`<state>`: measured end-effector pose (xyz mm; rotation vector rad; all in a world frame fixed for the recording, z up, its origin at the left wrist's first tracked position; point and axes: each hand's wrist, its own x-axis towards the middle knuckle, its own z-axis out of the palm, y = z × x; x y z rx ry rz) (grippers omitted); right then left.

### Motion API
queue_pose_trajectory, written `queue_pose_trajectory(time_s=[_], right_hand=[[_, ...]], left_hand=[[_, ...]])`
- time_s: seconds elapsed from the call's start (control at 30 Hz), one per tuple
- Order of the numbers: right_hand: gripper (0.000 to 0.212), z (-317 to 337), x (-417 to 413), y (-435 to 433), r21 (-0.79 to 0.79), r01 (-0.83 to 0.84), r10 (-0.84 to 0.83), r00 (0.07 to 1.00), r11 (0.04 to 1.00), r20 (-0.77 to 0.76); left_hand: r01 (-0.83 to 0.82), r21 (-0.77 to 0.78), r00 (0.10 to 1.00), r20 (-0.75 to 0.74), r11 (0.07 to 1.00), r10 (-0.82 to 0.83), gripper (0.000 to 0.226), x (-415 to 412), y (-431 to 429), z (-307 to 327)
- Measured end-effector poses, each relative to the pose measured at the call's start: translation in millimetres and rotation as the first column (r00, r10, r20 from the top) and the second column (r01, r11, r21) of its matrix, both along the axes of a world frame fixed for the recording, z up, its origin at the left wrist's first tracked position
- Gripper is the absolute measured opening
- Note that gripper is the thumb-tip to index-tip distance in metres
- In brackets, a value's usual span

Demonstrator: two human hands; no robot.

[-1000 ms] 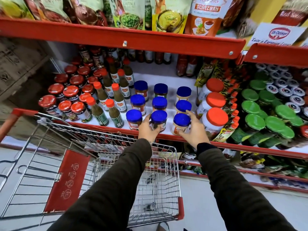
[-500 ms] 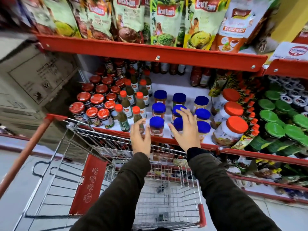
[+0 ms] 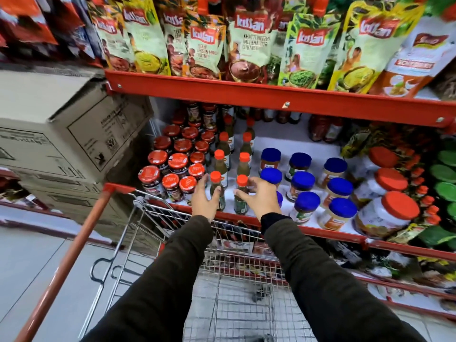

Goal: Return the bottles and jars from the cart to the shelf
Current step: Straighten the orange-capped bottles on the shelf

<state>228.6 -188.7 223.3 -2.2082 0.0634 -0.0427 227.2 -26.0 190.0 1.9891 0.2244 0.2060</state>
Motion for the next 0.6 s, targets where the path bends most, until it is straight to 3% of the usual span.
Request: queue_pose_trajectory(time_s=[0.2,0.6], right_hand=[[0.035,-6.3,13.4,6.6,-0.065,0.025,-0.025,1.000,0.998,-0.002],[0.045,1.2,16.5,6.1,-0.002,-0.094,0.093,0.992,0.996,-0.079]], left_hand=[[0.116,0.001,0.993,-0.022,0.993,-0.116,0.031,14.2,15.6,-2.0],[0.028,0.110,1.000,-0.014,0.994,-0.027,0.033,17.6,13.5,6.9]])
